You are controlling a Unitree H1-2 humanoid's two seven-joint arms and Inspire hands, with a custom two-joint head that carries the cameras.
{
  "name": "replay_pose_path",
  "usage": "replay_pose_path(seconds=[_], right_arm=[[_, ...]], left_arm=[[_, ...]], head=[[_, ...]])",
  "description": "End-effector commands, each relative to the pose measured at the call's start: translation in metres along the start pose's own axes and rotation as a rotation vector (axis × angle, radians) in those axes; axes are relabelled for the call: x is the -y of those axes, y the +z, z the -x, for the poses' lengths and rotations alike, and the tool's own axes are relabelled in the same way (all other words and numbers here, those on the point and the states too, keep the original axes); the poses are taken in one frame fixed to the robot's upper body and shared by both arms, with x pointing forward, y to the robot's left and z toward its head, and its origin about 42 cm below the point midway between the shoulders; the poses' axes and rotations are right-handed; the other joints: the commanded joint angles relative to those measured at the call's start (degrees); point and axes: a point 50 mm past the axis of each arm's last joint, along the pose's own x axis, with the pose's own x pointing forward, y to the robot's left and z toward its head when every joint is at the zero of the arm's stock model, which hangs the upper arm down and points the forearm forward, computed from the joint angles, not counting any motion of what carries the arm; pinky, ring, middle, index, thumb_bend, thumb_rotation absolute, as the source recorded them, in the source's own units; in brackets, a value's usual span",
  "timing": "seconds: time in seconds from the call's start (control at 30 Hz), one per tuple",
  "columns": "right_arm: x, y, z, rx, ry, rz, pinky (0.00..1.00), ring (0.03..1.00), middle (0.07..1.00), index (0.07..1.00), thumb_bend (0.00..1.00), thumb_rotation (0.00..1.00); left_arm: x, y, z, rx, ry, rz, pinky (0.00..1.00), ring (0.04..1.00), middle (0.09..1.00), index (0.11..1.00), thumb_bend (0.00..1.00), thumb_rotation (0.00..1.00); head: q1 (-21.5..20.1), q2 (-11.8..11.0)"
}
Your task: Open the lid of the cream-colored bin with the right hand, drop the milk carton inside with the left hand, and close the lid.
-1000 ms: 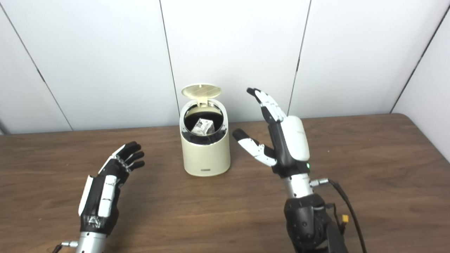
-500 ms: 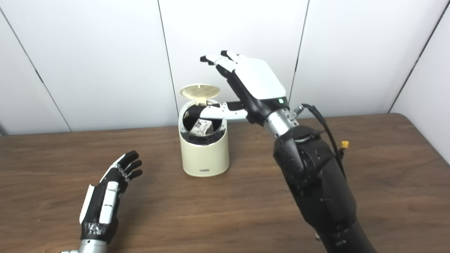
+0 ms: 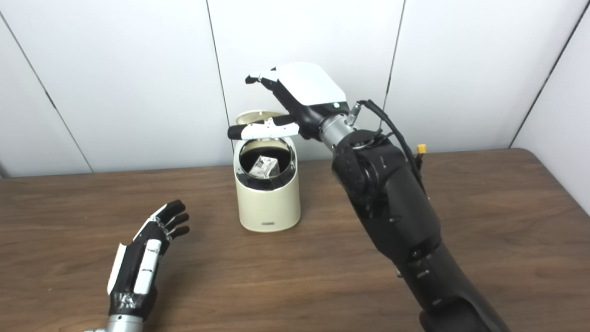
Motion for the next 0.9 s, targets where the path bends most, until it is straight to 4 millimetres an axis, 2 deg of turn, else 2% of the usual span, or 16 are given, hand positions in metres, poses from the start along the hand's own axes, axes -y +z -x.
replay_pose_path(seconds=[0.0, 0.2, 0.27, 0.47, 0.6, 0.7, 0.87], right_arm=[[0.022, 0.008, -0.013, 0.012, -0.052, 0.018, 0.91, 0.911, 0.851, 0.825, 0.87, 1.0], [0.013, 0.004, -0.011, -0.007, -0.016, 0.021, 0.93, 0.896, 0.842, 0.812, 0.84, 1.0], [0.009, 0.002, -0.007, -0.003, -0.015, 0.029, 0.89, 0.89, 0.837, 0.802, 0.83, 1.0], [-0.012, -0.002, 0.013, 0.026, -0.015, -0.019, 0.85, 0.872, 0.816, 0.785, 0.85, 1.0], [-0.026, -0.003, 0.029, 0.024, 0.005, -0.028, 0.88, 0.866, 0.801, 0.785, 0.82, 1.0], [-0.037, -0.006, 0.04, 0.005, 0.022, -0.078, 0.93, 0.897, 0.818, 0.796, 0.82, 1.0], [-0.048, -0.011, 0.053, -0.025, 0.041, -0.093, 0.9, 0.891, 0.816, 0.804, 0.82, 1.0]], left_arm=[[0.001, 0.011, -0.009, 0.053, -0.002, -0.004, 0.79, 0.84, 0.861, 0.866, 0.53, 0.86], [0.002, 0.013, -0.008, 0.064, -0.009, -0.007, 0.78, 0.831, 0.86, 0.874, 0.52, 0.88], [0.003, 0.014, -0.008, 0.067, -0.01, -0.007, 0.78, 0.825, 0.855, 0.871, 0.52, 0.87], [0.004, 0.014, -0.008, 0.063, -0.011, 0.01, 0.79, 0.825, 0.856, 0.87, 0.53, 0.87], [0.007, 0.014, -0.008, 0.059, -0.019, 0.034, 0.79, 0.819, 0.851, 0.862, 0.52, 0.87], [0.008, 0.015, -0.009, 0.062, -0.024, 0.047, 0.79, 0.818, 0.852, 0.862, 0.52, 0.87], [0.009, 0.015, -0.011, 0.059, -0.022, 0.057, 0.8, 0.815, 0.85, 0.863, 0.53, 0.87]], head=[[0.0, 0.1], [0.0, 0.3], [-0.1, 0.3], [-0.2, 0.4], [-0.3, 0.4], [-0.6, 0.4], [-0.7, 0.4]])
